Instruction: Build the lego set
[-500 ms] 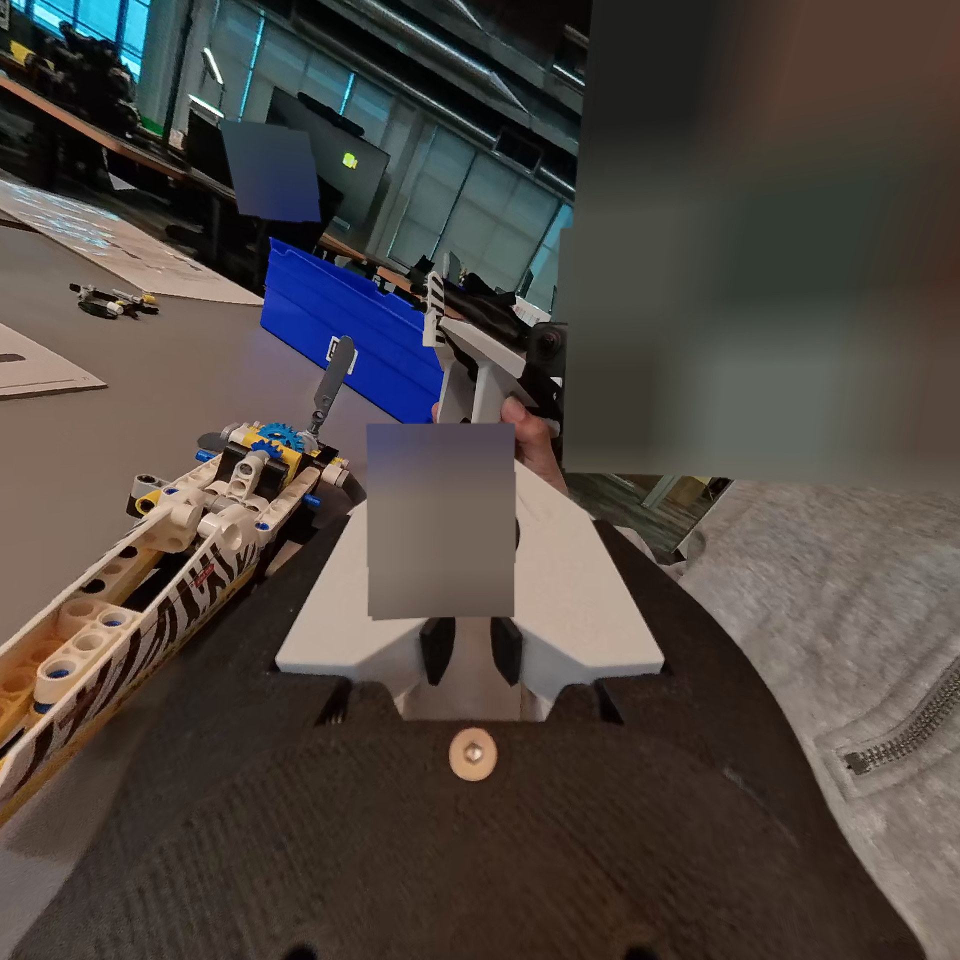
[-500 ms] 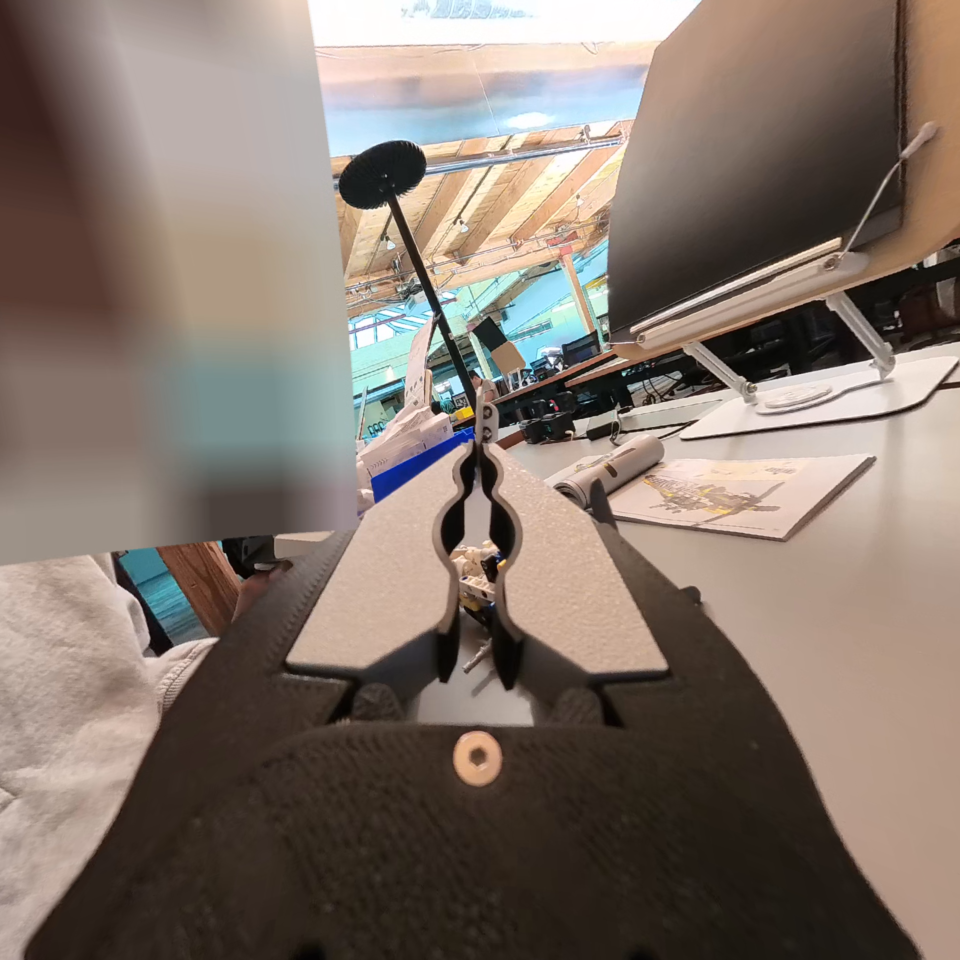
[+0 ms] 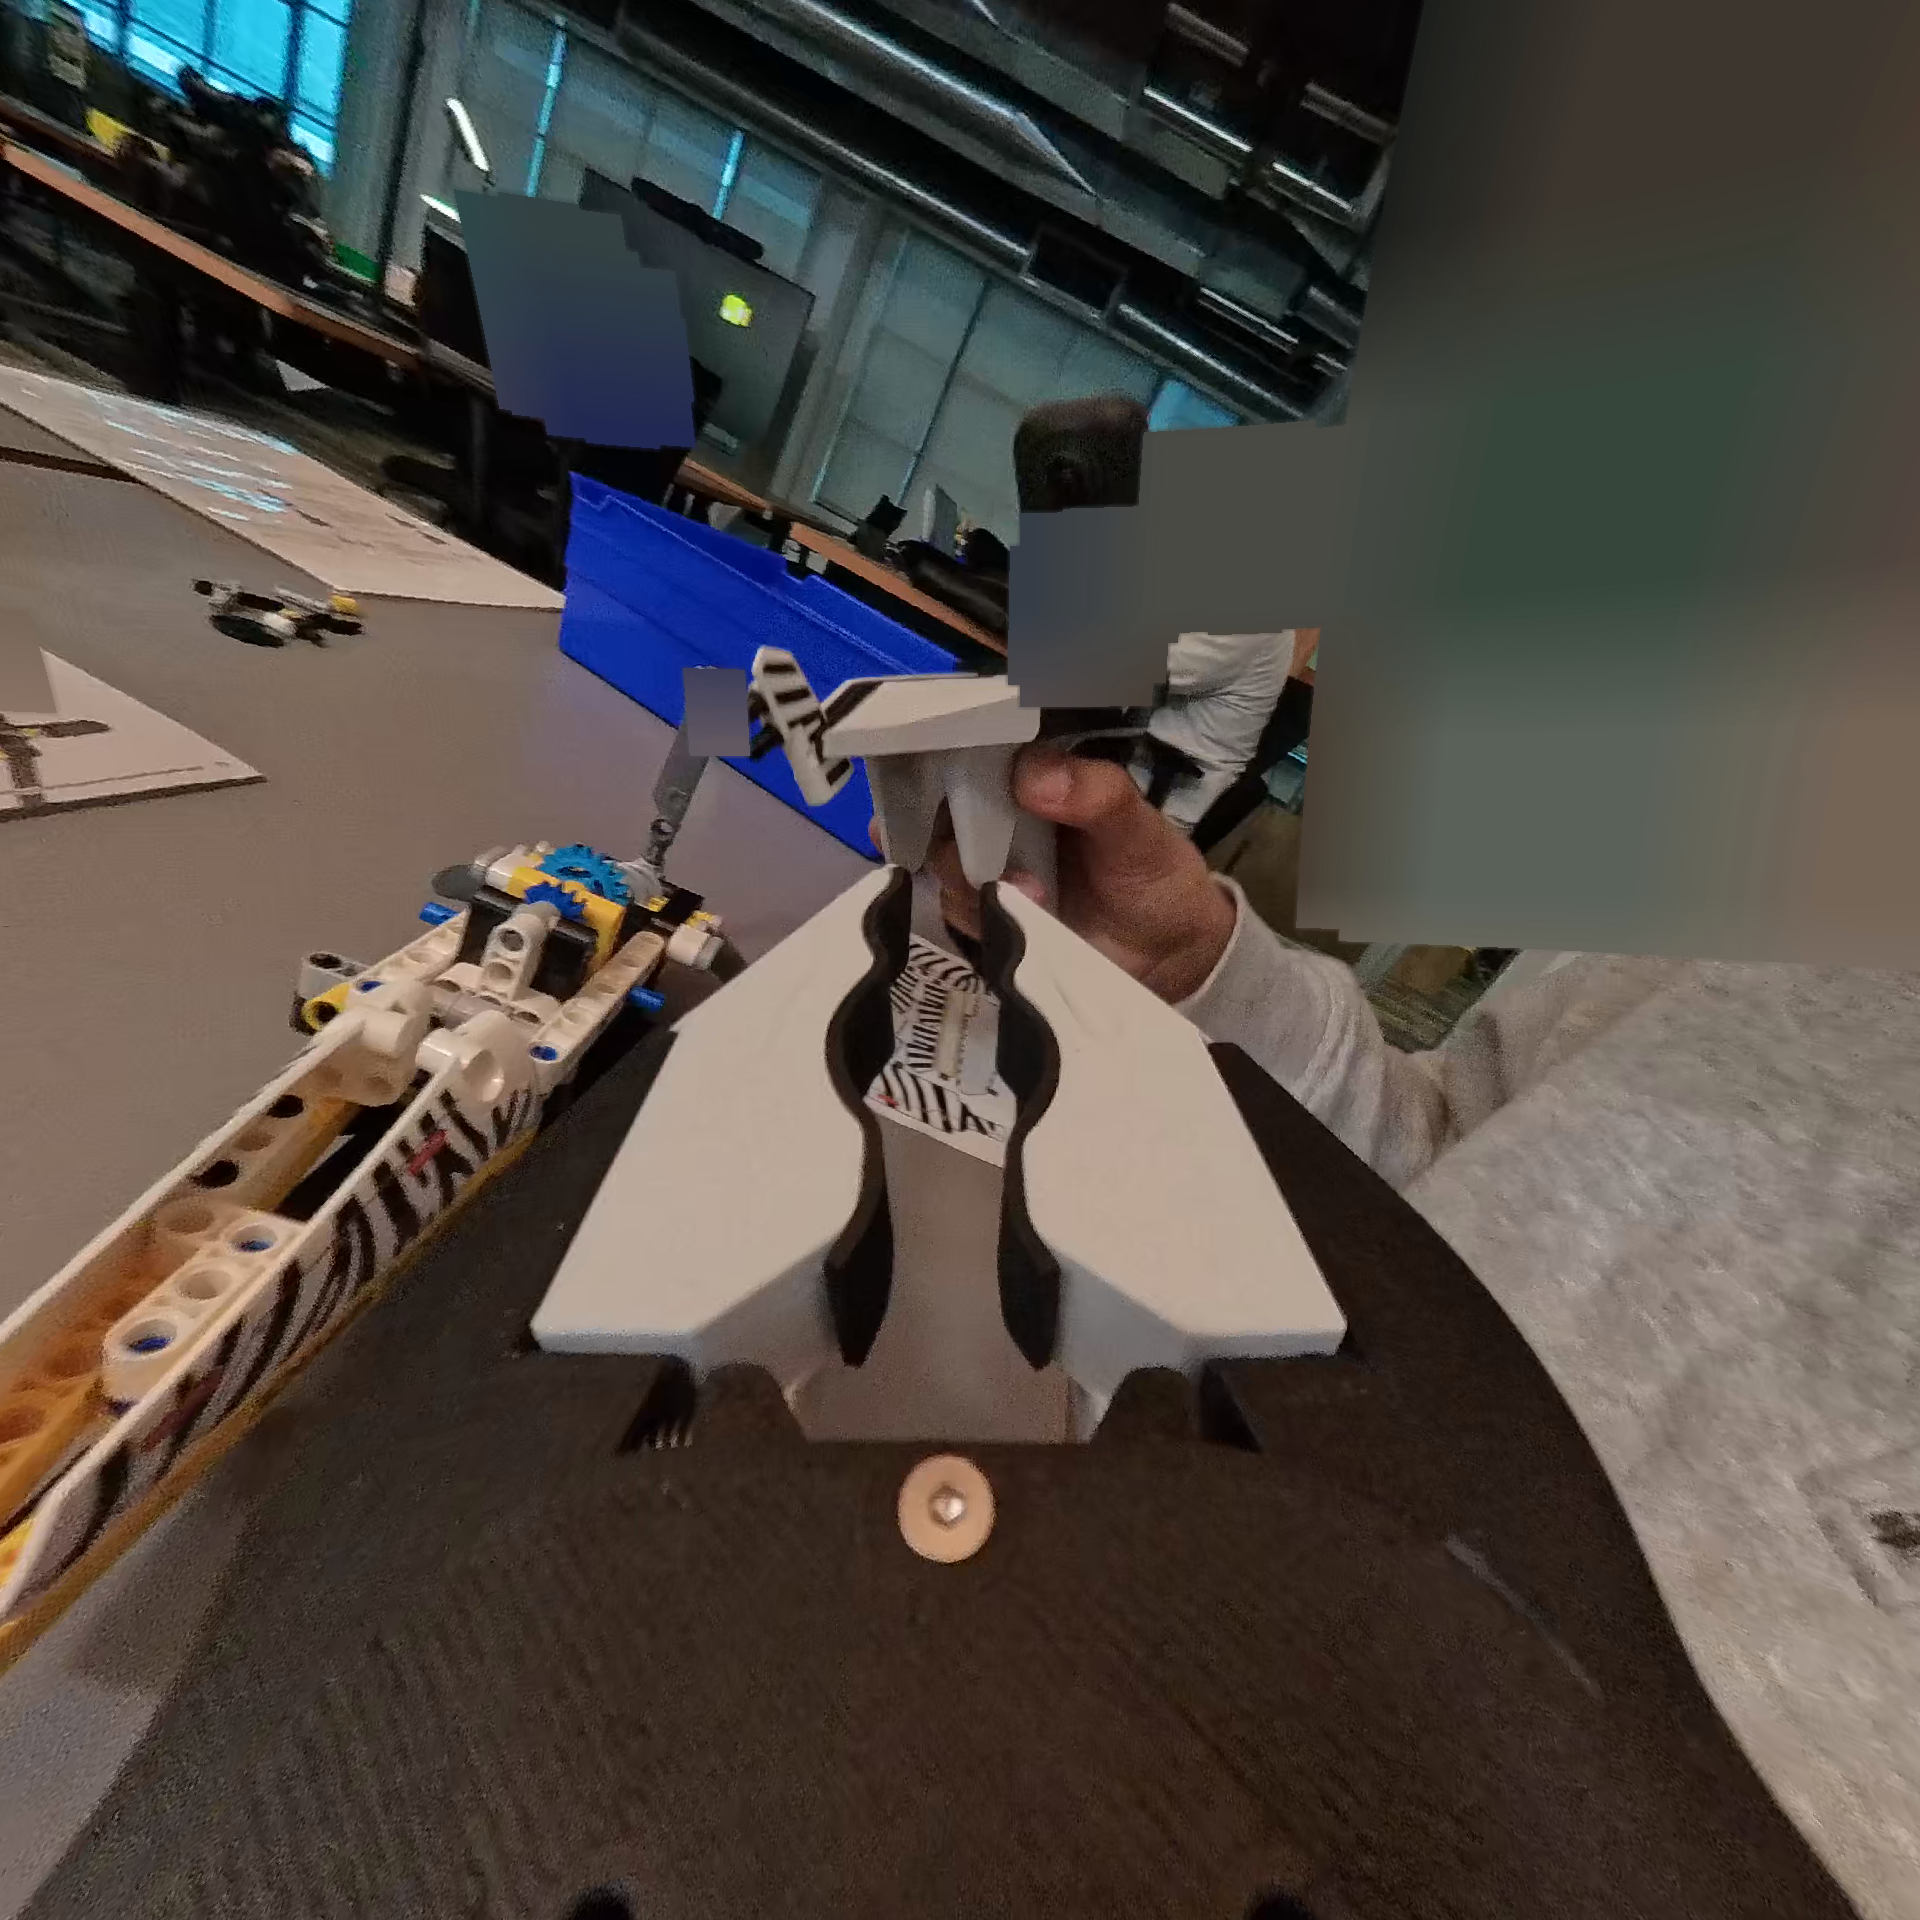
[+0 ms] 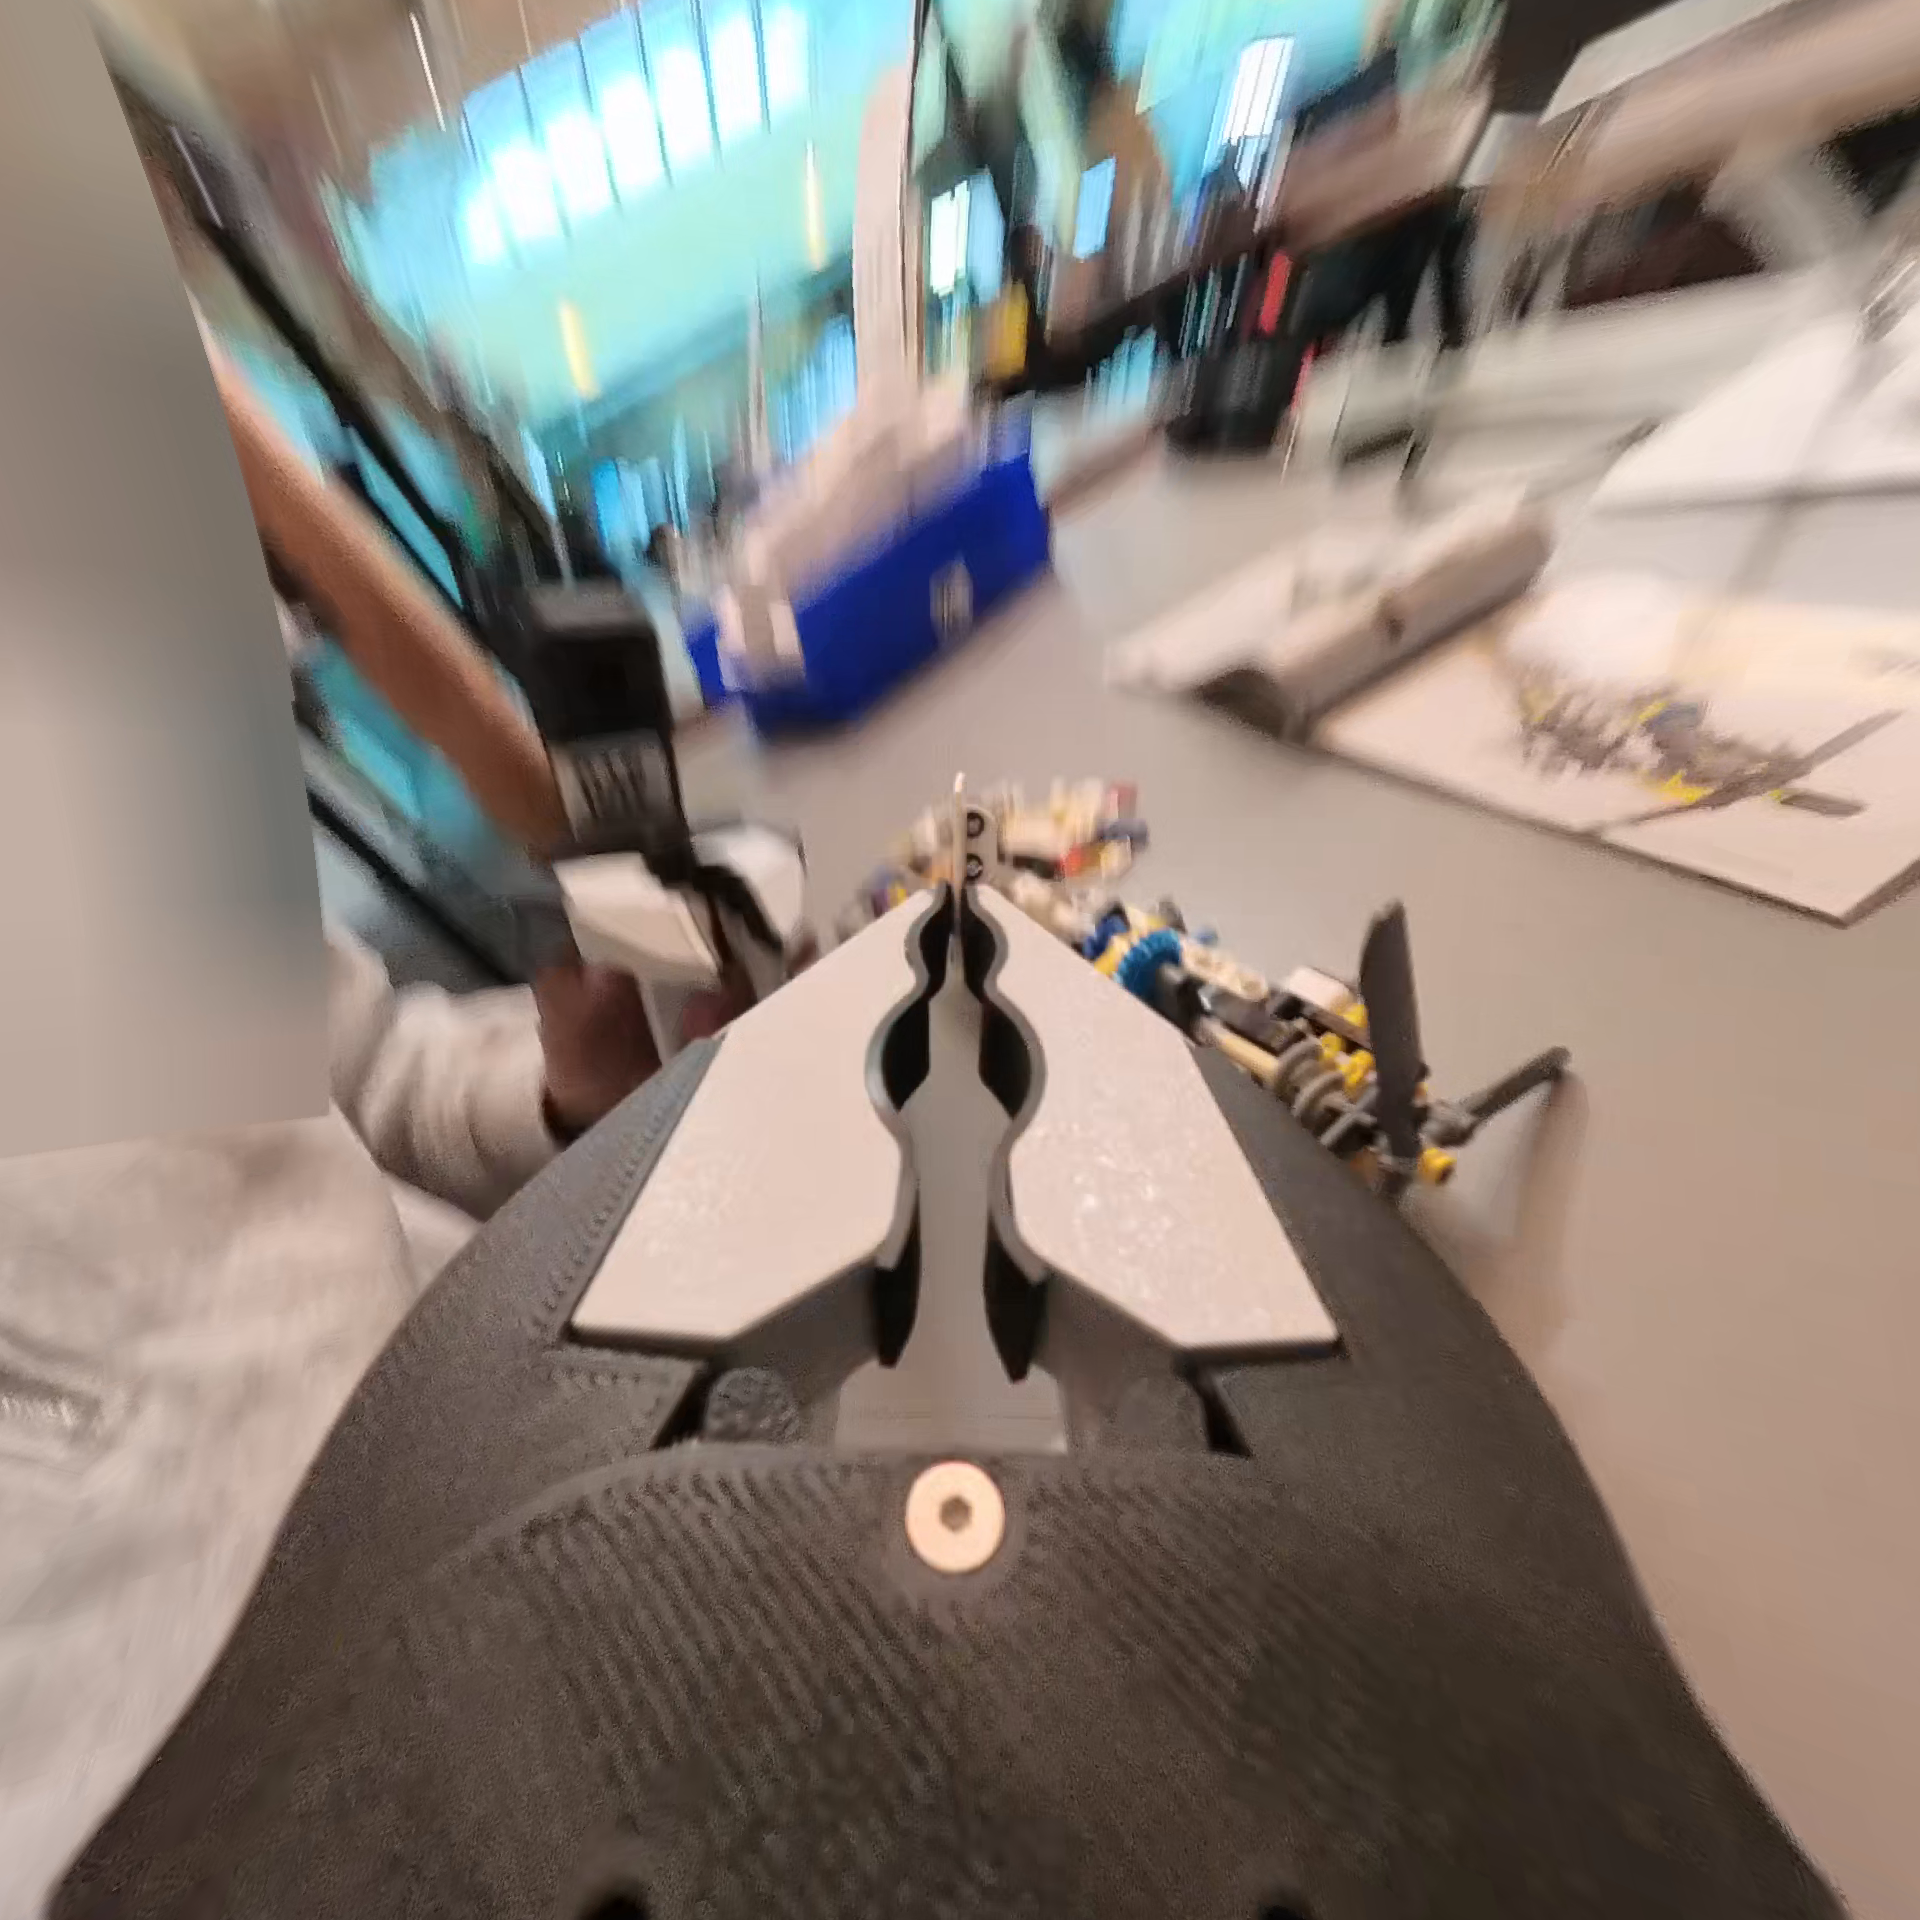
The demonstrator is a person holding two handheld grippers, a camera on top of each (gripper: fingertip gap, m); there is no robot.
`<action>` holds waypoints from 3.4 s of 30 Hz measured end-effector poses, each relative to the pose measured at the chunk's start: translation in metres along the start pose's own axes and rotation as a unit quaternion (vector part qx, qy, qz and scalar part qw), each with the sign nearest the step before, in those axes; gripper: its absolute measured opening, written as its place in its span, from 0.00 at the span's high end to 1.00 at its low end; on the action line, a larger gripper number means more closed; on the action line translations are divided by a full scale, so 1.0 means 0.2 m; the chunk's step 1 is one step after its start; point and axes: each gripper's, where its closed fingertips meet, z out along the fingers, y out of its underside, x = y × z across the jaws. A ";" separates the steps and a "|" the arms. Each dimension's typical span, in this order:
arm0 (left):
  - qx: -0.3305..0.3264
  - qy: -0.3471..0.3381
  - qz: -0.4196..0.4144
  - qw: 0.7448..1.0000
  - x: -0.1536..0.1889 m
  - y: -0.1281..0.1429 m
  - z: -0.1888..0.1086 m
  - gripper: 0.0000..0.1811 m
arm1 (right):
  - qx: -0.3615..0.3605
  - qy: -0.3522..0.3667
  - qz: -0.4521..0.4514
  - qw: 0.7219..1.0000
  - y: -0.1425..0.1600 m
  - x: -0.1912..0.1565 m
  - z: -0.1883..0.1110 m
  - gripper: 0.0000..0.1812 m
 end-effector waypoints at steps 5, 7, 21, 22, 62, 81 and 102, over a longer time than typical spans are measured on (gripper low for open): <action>-0.009 -0.137 0.063 0.989 -0.18 -0.05 -0.08 0.89 | -0.207 0.020 -0.122 0.970 0.04 0.07 0.09 1.00; -0.018 -0.193 0.116 0.974 -0.24 -0.08 -0.13 0.88 | -0.274 0.011 -0.155 0.949 0.07 0.06 0.13 1.00; -0.073 -0.203 0.143 0.966 -0.28 -0.03 -0.11 0.87 | -0.416 -0.060 -0.206 0.884 0.22 0.07 0.22 1.00; -0.071 -0.206 0.148 0.965 -0.27 -0.03 -0.12 0.87 | -0.418 -0.065 -0.205 0.883 0.22 0.07 0.21 1.00; -0.178 -0.258 0.079 0.946 -0.47 0.08 -0.14 0.93 | -0.426 -0.047 -0.146 0.892 0.22 0.14 0.26 1.00; -0.164 -0.253 0.048 0.952 -0.50 0.07 -0.15 0.94 | -0.502 -0.044 -0.163 0.848 0.22 0.15 0.29 1.00; -0.164 -0.250 0.042 0.953 -0.50 0.07 -0.15 0.94 | -0.554 -0.026 -0.200 0.808 0.22 0.15 0.26 1.00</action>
